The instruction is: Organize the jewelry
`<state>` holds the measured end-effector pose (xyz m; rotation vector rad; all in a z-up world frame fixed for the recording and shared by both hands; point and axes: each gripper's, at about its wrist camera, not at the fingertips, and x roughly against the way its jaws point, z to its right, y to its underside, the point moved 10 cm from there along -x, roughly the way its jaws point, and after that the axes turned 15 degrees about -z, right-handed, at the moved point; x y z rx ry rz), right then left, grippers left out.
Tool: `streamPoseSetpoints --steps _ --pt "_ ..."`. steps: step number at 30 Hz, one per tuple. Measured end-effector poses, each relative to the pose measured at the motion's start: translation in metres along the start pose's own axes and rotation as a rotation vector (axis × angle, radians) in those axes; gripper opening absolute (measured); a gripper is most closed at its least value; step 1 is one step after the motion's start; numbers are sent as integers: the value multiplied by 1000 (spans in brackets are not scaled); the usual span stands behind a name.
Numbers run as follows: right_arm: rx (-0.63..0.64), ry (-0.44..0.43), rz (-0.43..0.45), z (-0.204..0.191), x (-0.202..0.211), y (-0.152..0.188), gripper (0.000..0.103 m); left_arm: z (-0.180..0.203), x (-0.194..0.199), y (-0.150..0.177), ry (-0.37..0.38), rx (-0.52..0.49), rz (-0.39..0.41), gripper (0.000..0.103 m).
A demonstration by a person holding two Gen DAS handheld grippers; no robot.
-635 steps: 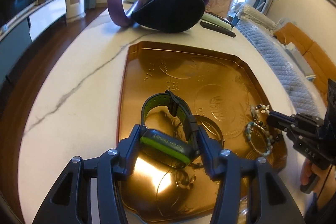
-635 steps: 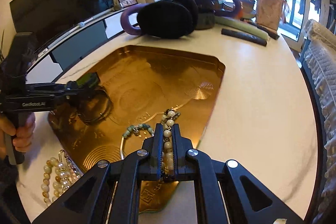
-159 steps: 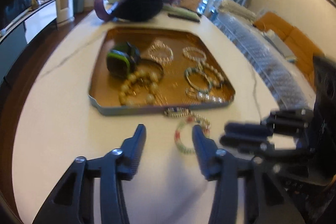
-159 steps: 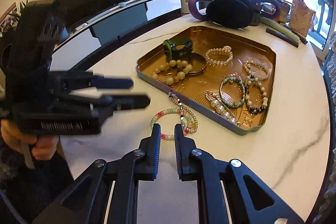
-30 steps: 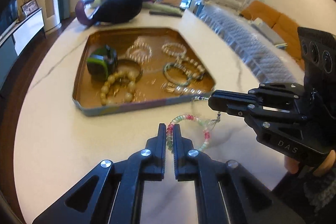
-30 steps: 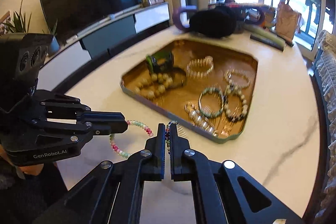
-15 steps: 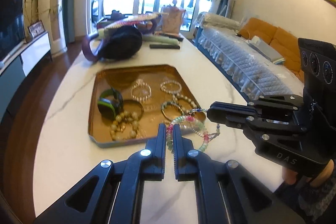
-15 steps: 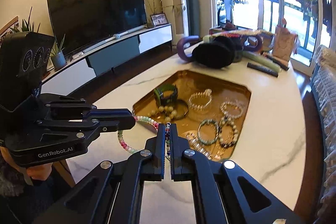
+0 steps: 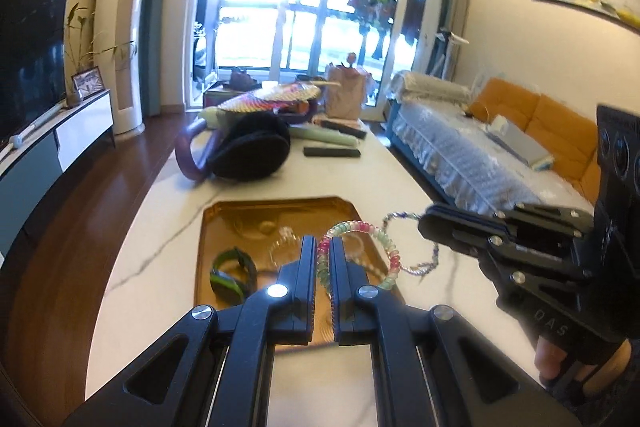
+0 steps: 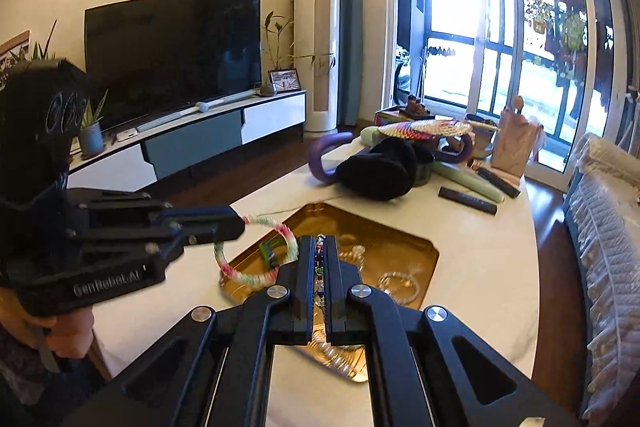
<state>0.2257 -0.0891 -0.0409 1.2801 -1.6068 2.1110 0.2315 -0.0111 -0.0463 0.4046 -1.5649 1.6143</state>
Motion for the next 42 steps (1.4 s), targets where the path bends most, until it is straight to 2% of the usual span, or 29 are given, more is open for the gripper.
streamPoseSetpoints --steps 7,12,18,25,26,28,29,30,32,35,37,39,42 --pt "-20 7 -58 23 -38 3 3 -19 -46 -13 37 46 -58 6" --pt "-43 -1 -162 40 -84 30 3 -21 -106 0 68 62 -185 6" --pt "-69 -6 -260 56 -120 59 3 -26 -151 25 32 65 -289 6" --pt "-83 19 -273 61 -127 64 4 -29 -153 30 -40 56 -282 7" --pt "-88 24 -278 62 -129 65 8 -34 -148 29 -89 67 -264 9" --pt "-113 11 -298 63 -133 70 29 -39 -143 31 -112 81 -269 20" --pt "-140 -11 -301 63 -132 72 53 -40 -140 33 -109 82 -274 39" --pt "-171 -23 -287 63 -127 71 64 -39 -132 34 -112 80 -267 60" --pt "-209 -19 -249 63 -114 66 65 -39 -112 30 -154 71 -220 76" --pt "-246 9 -194 56 -84 59 66 -24 -66 26 -196 63 -163 80" --pt "-271 17 -167 50 -64 57 68 -13 -30 24 -217 76 -88 87" --pt "-292 21 -152 42 -44 56 71 -3 -1 26 -242 79 -26 98" --pt "-295 36 -137 28 -19 55 77 12 41 36 -280 91 68 103"
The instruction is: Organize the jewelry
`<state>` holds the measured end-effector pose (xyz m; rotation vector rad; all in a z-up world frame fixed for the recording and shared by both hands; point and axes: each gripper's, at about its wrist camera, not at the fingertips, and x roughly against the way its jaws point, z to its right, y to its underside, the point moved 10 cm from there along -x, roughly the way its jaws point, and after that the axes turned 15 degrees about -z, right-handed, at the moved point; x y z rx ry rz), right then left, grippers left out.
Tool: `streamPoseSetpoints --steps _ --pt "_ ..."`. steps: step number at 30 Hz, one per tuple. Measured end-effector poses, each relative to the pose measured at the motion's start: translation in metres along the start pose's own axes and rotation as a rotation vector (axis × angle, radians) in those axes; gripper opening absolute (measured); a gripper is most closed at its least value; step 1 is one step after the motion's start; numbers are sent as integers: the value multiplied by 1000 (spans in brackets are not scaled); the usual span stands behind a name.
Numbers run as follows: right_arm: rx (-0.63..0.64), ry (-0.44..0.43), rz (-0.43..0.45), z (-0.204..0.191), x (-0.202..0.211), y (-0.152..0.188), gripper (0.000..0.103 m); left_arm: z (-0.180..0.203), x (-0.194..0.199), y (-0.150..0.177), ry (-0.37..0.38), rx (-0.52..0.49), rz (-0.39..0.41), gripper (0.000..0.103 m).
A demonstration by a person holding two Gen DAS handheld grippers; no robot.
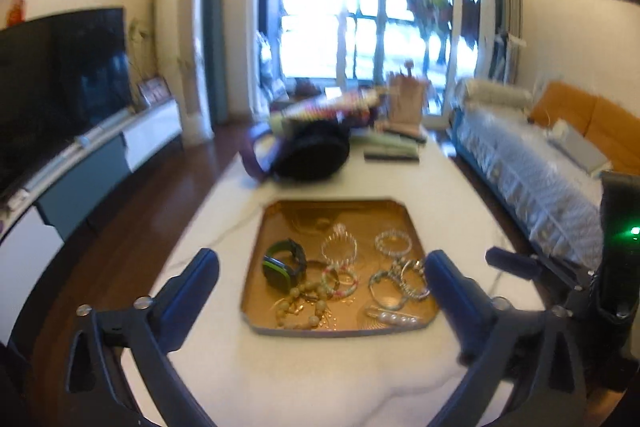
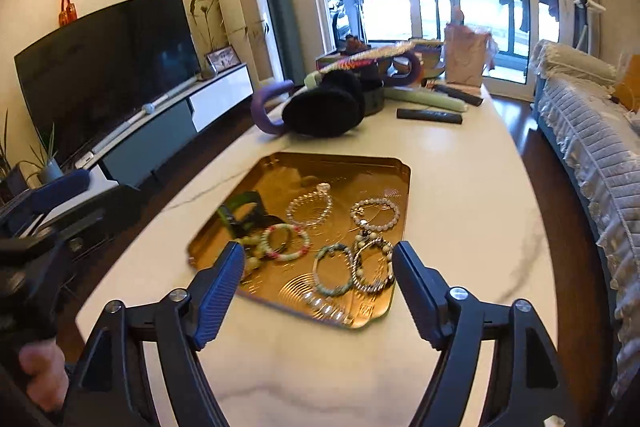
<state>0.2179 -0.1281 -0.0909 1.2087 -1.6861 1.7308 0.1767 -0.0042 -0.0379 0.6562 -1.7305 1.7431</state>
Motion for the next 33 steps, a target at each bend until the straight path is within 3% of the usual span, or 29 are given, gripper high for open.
streamPoseSetpoints --steps 3,7,10,13,19,33 --pt "17 2 21 -19 27 6 85 2 20 13 19 18 -12 103" --pt "34 88 27 -39 50 30 91 0 30 41 41 95 -121 103" --pt "4 134 -11 -45 56 51 92 7 42 54 -24 65 -148 103" --pt "-69 103 -28 -38 62 70 92 17 47 64 -27 14 -184 103" --pt "-124 110 -46 -26 61 92 93 28 45 82 -63 -23 -219 103" --pt "-106 129 -58 -21 49 97 93 23 35 88 -79 13 -224 103"
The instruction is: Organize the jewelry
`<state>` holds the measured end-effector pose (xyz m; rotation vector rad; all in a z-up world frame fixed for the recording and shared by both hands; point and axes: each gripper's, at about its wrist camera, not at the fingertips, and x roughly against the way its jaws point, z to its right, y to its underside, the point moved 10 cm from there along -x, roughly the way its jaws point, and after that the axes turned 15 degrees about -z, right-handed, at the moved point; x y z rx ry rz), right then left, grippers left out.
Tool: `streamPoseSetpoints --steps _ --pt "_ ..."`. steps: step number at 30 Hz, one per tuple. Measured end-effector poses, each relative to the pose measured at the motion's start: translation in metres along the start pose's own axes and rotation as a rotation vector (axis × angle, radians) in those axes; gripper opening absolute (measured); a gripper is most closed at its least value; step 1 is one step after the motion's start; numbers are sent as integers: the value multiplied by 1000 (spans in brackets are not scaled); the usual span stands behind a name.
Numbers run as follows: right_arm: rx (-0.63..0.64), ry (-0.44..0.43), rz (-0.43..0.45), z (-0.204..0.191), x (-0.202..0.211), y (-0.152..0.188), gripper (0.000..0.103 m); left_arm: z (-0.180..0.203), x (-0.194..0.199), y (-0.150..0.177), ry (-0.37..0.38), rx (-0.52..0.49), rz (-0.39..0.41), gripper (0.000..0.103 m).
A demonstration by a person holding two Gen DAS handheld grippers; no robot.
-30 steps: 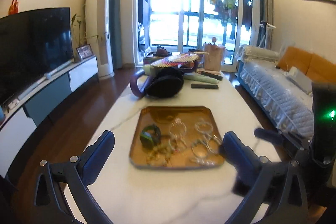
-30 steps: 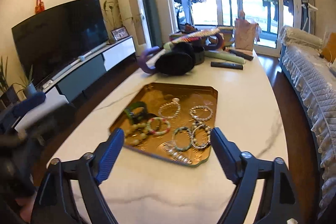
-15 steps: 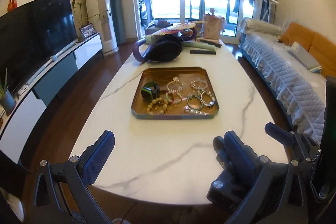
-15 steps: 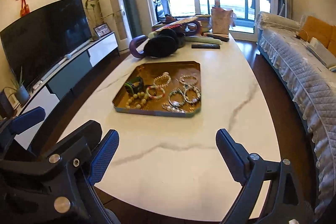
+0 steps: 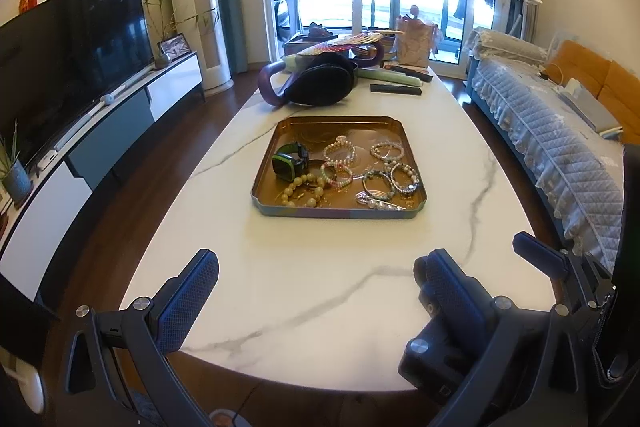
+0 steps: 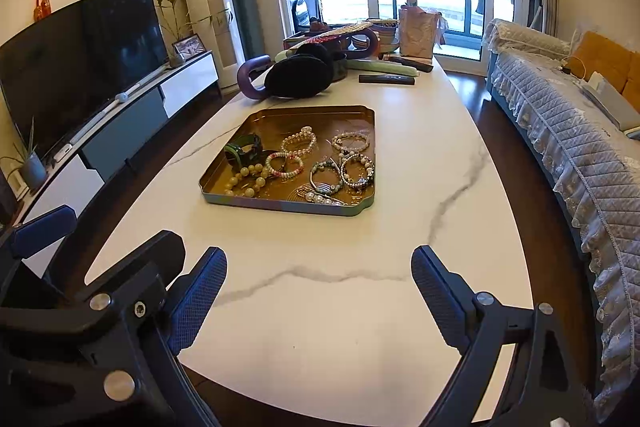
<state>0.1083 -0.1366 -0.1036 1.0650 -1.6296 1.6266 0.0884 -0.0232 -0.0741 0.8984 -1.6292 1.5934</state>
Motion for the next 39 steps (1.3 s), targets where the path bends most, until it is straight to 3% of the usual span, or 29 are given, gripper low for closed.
streamPoseSetpoints --steps 39 --pt "10 -24 -16 -1 -8 4 93 1 -8 1 10 -4 -29 103"
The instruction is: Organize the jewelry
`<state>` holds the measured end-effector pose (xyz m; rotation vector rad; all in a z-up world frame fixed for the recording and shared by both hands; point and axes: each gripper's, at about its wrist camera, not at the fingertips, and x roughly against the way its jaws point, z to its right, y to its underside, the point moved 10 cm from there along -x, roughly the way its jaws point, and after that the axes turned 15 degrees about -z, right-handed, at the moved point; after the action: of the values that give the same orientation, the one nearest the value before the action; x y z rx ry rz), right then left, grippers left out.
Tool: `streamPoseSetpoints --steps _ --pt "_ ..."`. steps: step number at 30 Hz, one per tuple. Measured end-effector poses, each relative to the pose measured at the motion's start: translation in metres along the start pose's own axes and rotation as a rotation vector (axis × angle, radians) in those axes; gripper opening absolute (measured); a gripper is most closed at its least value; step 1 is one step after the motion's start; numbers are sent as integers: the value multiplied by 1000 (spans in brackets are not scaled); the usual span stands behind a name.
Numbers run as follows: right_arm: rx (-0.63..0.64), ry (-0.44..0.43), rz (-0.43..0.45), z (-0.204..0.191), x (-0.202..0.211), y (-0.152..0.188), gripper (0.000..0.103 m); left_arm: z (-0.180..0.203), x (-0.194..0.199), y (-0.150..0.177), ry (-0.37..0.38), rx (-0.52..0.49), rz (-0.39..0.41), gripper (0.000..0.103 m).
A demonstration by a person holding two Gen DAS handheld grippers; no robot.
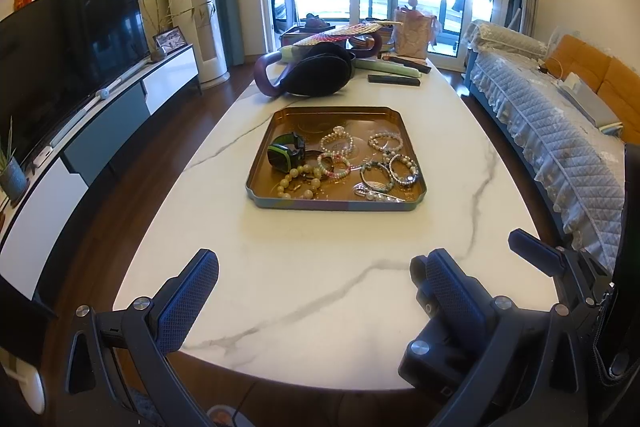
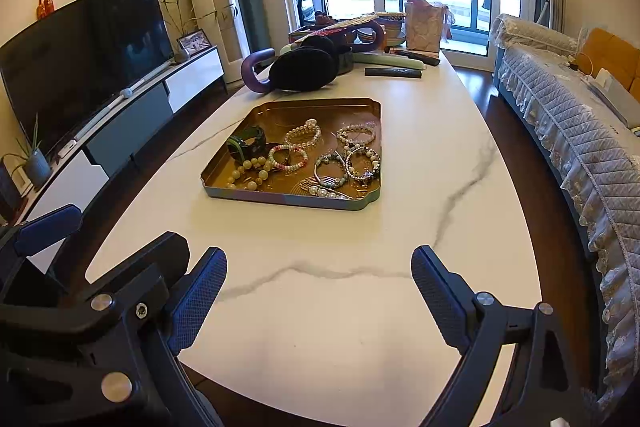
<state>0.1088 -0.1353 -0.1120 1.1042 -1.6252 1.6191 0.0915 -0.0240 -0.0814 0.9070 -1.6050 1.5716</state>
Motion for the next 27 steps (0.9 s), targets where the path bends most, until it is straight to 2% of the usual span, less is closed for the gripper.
streamPoseSetpoints --steps 27 --pt "-2 2 -1 0 -1 0 93 1 -3 2 -3 0 -1 103"
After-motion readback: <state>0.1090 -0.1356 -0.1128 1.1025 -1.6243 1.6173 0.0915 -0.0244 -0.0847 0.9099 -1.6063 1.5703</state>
